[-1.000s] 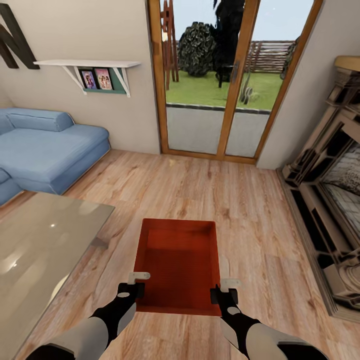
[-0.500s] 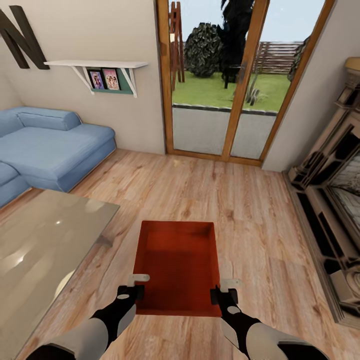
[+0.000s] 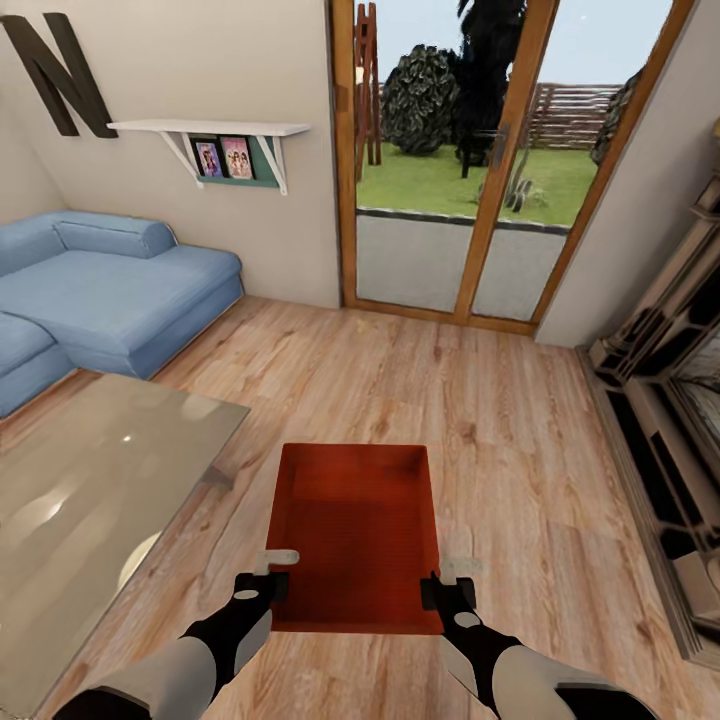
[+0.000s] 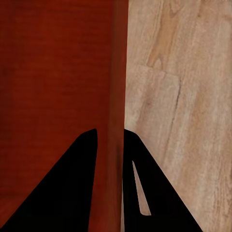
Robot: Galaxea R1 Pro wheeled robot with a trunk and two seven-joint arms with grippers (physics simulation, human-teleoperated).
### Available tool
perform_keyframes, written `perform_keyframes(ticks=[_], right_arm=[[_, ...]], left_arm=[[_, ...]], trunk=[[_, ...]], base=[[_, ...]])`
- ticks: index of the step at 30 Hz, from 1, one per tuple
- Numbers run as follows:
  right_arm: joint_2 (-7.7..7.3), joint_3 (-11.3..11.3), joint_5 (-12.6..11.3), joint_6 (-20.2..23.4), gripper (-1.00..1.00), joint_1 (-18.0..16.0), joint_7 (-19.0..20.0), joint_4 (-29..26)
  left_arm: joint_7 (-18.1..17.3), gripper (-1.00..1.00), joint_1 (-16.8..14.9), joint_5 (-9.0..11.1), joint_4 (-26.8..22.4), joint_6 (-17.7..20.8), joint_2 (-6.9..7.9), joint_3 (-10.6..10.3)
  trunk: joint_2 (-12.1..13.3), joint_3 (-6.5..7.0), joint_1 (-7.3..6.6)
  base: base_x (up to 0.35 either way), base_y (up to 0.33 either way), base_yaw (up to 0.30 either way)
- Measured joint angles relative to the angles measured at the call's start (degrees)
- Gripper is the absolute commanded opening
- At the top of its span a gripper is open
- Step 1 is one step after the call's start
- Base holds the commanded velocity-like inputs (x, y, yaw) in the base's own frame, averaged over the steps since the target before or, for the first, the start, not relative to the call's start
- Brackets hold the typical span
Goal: Move the two storage containers from the living room to the garage. In the garage, place one container on the floor and stack the other container on top of it (either order is fine).
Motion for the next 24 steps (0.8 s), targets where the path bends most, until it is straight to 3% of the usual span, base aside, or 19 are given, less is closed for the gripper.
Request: perform_keyframes(ticks=[12,17,24], right_arm=[[0.0,-0.03,0.08,0.0,-1.0,0.0,0.02,-0.08],[-0.06,-0.16,0.07,-0.39,-1.0,0.01,0.05,-0.11],[-0.01,-0.43,0.21,-0.88,-1.0,0.0,-0.1,-0.05]], left_arm=[[-0.07,-1.0,0.0,-0.59,-0.03,-0.07,-0.03,0.61],[0.07,-1.0,0.0,-0.21,-0.36,-0.09,-0.02,-0.06],[0.05,-1.0,0.01,-1.22,-0.74,-0.08,-0.02,0.62]], trunk=[[0.0,0.0,0.0],[0.0,0.0,0.0],[0.0,0.15,0.0]], base=[[0.0,0.0,0.091],[0.0,0.0,0.093],[0.0,0.0,0.089]])
